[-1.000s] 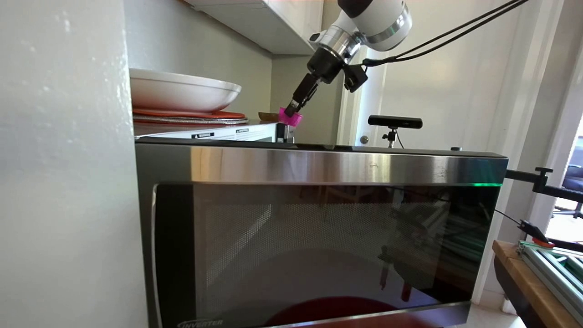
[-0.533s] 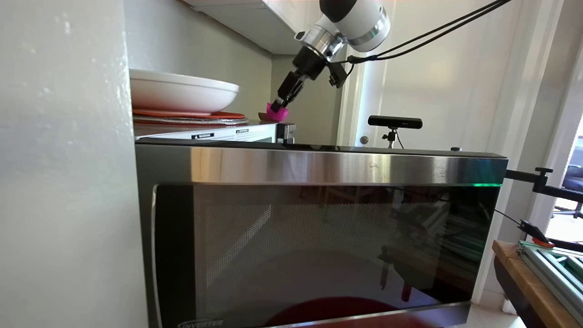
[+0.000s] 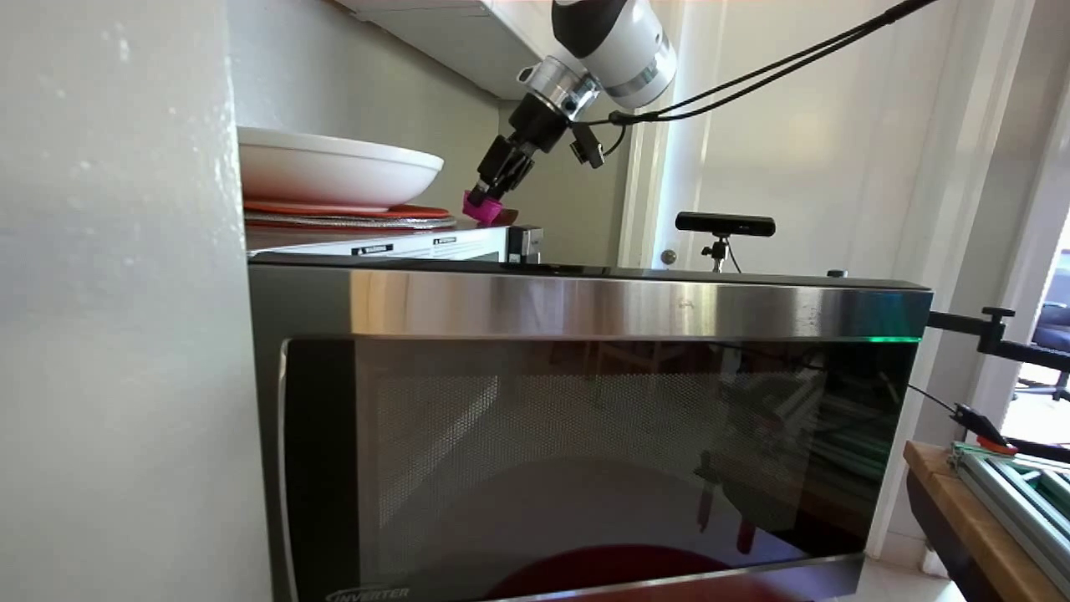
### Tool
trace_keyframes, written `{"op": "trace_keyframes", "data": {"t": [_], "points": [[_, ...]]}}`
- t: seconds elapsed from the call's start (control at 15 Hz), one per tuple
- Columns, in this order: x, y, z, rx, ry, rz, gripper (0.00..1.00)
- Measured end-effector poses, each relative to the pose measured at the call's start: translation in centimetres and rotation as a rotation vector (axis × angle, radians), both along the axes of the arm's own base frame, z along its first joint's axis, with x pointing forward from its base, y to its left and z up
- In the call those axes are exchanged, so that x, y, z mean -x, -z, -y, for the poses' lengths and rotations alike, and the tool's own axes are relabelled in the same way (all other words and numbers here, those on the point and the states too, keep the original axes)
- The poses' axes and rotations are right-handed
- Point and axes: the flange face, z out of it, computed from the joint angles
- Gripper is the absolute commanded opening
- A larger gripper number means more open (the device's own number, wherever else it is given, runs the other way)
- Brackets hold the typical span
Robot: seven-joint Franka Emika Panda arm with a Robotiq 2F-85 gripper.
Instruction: Put the pink bowl on top of the microwave, then close the door of the microwave
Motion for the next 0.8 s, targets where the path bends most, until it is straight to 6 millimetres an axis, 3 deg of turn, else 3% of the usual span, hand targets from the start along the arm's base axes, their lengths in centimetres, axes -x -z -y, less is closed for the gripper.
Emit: {"op": "trace_keyframes", "data": {"t": [0.13,0.4,0.8], "points": [[-0.6,0.4,-0.2,-0.006,0.011,-0.005,1.00],[-1.1,0.1,-0.6,-0.002,0.020,-0.012,1.00],[-0.1,-3.9,-1.2,0.008,0.006,-0.069,1.00]]}}
